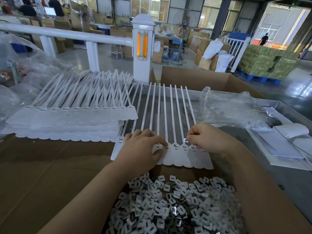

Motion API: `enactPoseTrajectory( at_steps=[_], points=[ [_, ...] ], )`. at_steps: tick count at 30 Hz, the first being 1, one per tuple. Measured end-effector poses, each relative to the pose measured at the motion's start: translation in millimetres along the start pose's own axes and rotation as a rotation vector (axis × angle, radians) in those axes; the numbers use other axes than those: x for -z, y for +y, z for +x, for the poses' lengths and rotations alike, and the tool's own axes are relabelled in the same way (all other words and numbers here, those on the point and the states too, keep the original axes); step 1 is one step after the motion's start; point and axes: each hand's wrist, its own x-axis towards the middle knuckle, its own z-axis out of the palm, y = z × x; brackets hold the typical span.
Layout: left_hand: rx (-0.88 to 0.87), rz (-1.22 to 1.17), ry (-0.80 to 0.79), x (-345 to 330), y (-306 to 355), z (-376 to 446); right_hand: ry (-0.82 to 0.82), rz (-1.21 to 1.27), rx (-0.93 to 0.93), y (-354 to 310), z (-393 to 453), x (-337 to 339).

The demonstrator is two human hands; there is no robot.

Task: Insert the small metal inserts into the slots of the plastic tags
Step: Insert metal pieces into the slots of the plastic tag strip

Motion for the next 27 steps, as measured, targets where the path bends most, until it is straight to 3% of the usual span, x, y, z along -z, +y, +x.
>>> enactPoseTrajectory(
  at_steps=[7, 12, 19, 27],
  points=[
    [-0.050, 0.082, 0.018, -4, 1, 1, -0.063, -0.034, -0.012, 1, 0, -2],
    [-0.194, 0.108, -0.083, -4, 5, 2, -0.097, 0.010, -0.046, -1, 0, 0],
    [-0.186, 0.190, -0.121, -5, 11, 6, -0.099, 0.039, -0.065, 1, -1, 1],
    [-0.149, 0.101, -0.119, -6, 11, 7, -0.093, 0.013, -0.051, 1, -1, 1]
  ],
)
